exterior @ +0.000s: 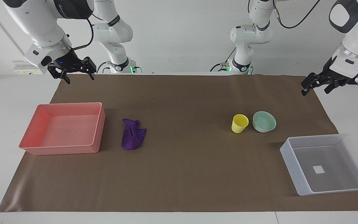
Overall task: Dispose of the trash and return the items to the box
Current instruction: 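Reach the left gripper to the bowl while the right gripper reaches the cloth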
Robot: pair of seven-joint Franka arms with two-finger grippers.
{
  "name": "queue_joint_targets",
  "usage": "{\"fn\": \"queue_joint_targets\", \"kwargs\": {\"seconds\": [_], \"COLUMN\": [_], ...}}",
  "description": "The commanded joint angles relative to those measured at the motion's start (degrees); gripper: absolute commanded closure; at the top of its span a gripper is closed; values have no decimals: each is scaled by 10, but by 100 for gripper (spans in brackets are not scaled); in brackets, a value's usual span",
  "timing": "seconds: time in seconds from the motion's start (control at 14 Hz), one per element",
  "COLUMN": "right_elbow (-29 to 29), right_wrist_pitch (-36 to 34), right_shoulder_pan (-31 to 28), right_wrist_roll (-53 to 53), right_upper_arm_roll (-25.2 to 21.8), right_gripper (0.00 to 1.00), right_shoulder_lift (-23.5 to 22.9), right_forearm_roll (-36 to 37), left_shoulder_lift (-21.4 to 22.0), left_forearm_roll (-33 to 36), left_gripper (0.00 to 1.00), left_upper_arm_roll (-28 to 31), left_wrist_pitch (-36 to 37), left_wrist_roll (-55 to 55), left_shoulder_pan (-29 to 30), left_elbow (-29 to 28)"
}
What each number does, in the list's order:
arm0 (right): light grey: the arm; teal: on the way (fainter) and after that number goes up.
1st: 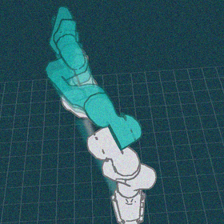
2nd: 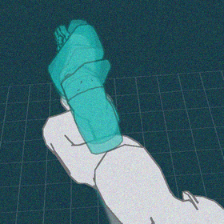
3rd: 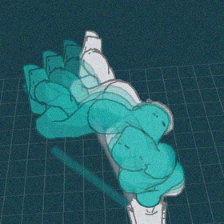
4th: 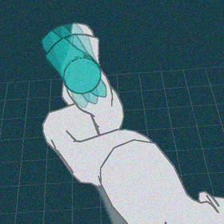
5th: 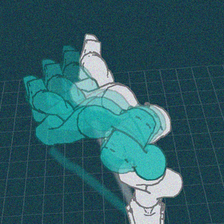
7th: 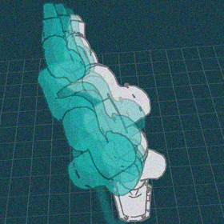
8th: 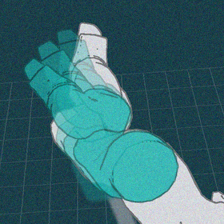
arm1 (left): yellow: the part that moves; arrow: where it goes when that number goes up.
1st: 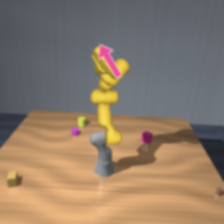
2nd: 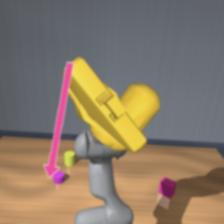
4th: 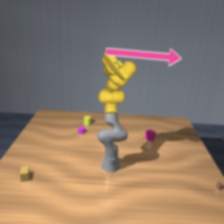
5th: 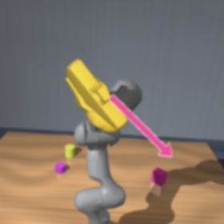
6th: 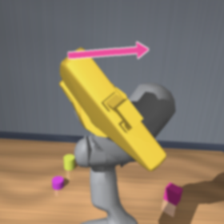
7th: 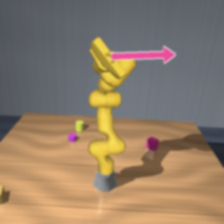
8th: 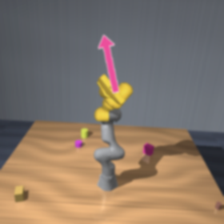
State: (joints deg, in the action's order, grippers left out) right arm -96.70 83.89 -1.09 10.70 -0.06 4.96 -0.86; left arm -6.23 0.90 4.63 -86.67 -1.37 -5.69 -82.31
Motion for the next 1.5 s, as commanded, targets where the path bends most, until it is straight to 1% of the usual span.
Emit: {"fn": "queue_joint_targets", "kwargs": {"seconds": [0.0,0.14,0.21,0.29,0.36,0.43,0.5,0.57,0.64,0.71,0.79,0.86,0.93,1.0,1.14,1.21,1.29,1.36,1.43], "right_elbow": [-13,-14,-21,-42,-54,-59,-60,-63,-81,-115,-152,-172,-179,-180,-185,-190,-198,-202,-201], "right_wrist_pitch": [11,11,22,55,79,94,116,140,174,228,292,340,368,384,419,440,469,489,492], "right_shoulder_pan": [-1,0,0,4,20,32,42,61,72,89,108,115,119,119,119,121,123,123,123], "right_wrist_roll": [-6,-10,-16,-15,-18,-19,-21,-22,-30,-33,-34,-34,-33,-32,-32,-32,-32,-32,-32], "right_upper_arm_roll": [1,1,2,3,2,2,2,2,2,2,2,2,2,2,2,2,2,2,2], "right_gripper": [0,0,0,0,0,0,0,0,0,0,0,0,0,0,0,1,3,8,16], "right_shoulder_lift": [10,10,10,10,5,-9,-28,-46,-60,-67,-75,-94,-110,-128,-157,-179,-194,-202,-206], "right_forearm_roll": [-7,-7,-8,-17,-28,-28,-29,-29,-29,-29,-29,-29,-29,-29,-29,-28,-28,-28,-28], "left_shoulder_lift": [2,5,7,9,10,19,47,80,124,141,131,109,96,90,90,85,74,68,67], "left_forearm_roll": [6,6,6,6,5,5,5,5,5,5,5,5,5,5,6,6,6,7,8], "left_gripper": [0,0,0,0,0,0,0,0,0,0,0,0,0,0,0,0,0,0,0], "left_upper_arm_roll": [0,0,0,0,0,0,-3,-3,-4,-4,-4,-4,-4,-4,-3,-2,-1,-1,-1], "left_wrist_pitch": [11,10,10,11,11,8,-10,-65,-196,-278,-300,-307,-323,-361,-419,-437,-448,-453,-459], "left_wrist_roll": [0,0,0,0,1,7,15,45,125,188,219,226,234,236,224,205,186,167,148], "left_shoulder_pan": [-5,-4,-3,-3,-3,-8,-14,-31,-51,-67,-77,-88,-102,-107,-100,-95,-73,-58,-47], "left_elbow": [7,-1,-2,-2,-7,-28,-83,-156,-267,-334,-350,-356,-370,-399,-450,-457,-457,-455,-457]}}
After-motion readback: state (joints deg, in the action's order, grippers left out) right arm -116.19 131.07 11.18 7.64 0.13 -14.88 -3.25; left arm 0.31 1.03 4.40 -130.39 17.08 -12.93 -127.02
